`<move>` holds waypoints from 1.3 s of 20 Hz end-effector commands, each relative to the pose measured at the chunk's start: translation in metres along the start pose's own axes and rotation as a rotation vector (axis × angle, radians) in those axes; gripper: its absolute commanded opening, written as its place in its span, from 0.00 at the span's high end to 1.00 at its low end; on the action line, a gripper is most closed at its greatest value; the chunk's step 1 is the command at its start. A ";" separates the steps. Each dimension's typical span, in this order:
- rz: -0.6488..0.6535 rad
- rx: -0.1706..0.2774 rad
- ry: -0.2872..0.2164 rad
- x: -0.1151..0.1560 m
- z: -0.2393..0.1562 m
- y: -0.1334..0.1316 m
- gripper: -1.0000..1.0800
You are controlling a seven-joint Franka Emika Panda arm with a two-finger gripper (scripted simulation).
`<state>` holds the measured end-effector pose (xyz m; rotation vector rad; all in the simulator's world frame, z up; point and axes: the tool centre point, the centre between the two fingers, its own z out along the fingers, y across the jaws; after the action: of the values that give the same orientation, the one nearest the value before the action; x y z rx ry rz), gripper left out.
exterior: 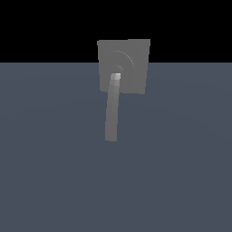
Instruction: Turn on the faucet by rotating a designated handle.
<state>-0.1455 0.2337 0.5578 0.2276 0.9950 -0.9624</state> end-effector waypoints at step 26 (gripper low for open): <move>-1.885 -0.478 -0.625 0.343 -0.112 0.129 1.00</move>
<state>-0.0486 0.1881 0.2144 -1.4931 0.6352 -2.1131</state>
